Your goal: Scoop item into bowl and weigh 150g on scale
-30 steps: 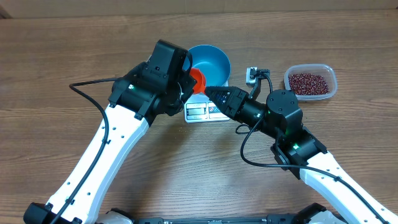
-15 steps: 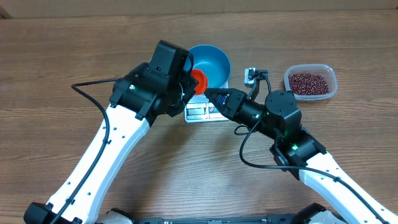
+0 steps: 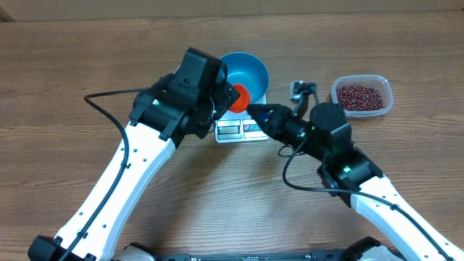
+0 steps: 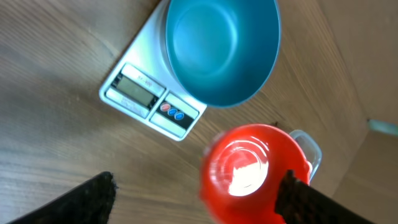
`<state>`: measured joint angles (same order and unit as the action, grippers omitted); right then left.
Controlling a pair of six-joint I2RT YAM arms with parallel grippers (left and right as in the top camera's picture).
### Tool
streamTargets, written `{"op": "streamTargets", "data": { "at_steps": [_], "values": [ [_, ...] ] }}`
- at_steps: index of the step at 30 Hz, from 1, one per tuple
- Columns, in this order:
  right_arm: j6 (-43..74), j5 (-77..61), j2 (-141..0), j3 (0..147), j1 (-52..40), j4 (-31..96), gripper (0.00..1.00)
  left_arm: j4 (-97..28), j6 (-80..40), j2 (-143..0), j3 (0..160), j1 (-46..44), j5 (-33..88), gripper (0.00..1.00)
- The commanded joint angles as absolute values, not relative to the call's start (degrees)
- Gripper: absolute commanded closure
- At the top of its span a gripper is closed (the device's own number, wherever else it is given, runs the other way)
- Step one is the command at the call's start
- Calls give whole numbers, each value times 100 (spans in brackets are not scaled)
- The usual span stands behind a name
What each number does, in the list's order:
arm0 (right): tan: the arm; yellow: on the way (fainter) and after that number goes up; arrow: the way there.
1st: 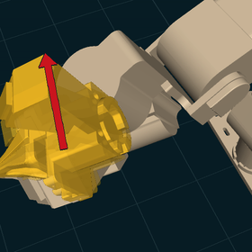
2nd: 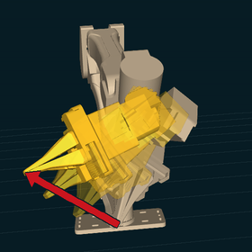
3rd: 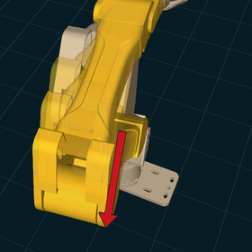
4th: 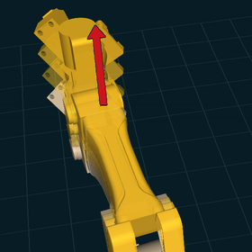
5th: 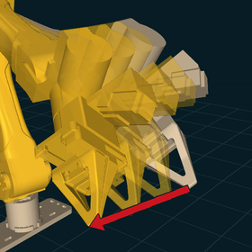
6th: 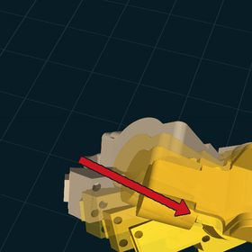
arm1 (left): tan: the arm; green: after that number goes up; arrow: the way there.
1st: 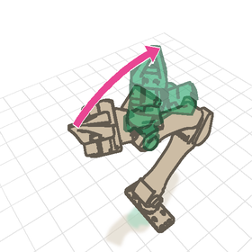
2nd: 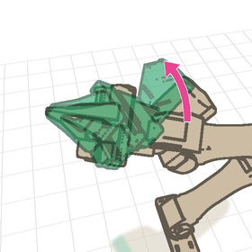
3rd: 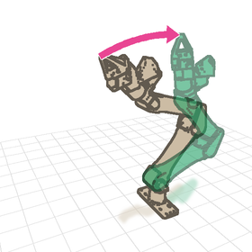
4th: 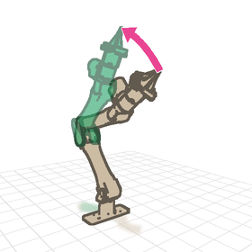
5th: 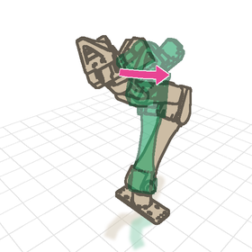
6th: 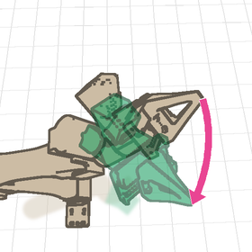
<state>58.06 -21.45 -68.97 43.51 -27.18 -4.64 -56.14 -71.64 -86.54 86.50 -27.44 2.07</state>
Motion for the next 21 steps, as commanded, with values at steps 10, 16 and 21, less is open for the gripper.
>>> {"op": "streamTargets", "data": {
  "at_steps": [10,16,21],
  "values": [
    [3568,-1988,-6659,6173,-1017,3059,96,-5199,-2775,-8687,8637,-2740,23,9],
    [3037,-1653,-6659,6980,-132,4222,96,-5487,-2178,-8705,8628,-3240,104,27],
    [2508,-1653,-6661,7015,368,4447,96,-5553,-2180,-9146,8626,-3787,113,40]
  ]
}}
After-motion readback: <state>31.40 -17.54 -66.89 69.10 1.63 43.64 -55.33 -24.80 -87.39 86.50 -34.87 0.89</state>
